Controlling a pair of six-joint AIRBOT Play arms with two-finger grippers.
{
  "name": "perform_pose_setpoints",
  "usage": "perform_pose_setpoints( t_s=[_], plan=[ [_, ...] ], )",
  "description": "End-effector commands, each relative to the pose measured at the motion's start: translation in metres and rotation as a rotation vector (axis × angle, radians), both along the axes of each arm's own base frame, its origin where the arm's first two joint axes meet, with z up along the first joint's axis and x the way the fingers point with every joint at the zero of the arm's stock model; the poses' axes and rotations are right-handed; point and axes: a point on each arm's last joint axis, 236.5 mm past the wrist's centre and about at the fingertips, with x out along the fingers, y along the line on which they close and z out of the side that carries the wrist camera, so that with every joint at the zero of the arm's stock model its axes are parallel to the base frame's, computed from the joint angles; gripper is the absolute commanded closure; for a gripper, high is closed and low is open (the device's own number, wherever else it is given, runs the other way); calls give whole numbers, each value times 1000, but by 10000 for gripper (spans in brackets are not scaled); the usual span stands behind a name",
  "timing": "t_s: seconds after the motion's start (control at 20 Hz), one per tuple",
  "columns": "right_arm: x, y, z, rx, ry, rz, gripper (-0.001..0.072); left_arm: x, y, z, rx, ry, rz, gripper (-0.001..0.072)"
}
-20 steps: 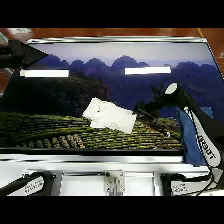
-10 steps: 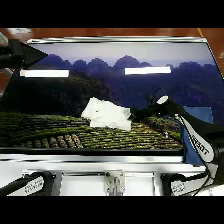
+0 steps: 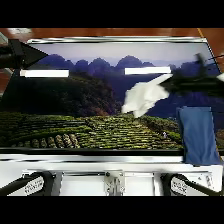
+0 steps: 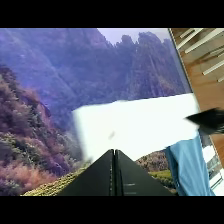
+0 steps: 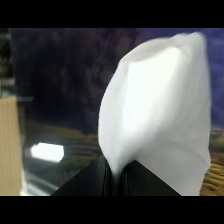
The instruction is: Fold the shirts.
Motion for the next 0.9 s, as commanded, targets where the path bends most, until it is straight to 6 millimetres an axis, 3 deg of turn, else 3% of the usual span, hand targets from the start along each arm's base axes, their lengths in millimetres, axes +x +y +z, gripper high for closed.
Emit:
perform_pose_setpoints(
  t_s=[0.0,0.25,0.4,0.65,0.75,0.85],
  plan=[
    [-41,-100,38,-155,28,-190,647,0,0,0,0,0,1,667],
    [-79,-214,38,-267,65,-460,646,-1,0,1,0,-3,-1,667],
    [-116,-262,17,-385,180,-558,646,-2,0,3,1,-6,-1,666],
    [-193,-299,-15,-544,467,-600,646,-3,-1,4,1,-9,-2,667],
    [-206,-298,-29,-511,535,-625,646,-4,-1,4,1,-7,-3,667],
    [-225,-285,-58,-461,644,-614,646,-4,-1,4,1,-7,-4,667]
  ],
)
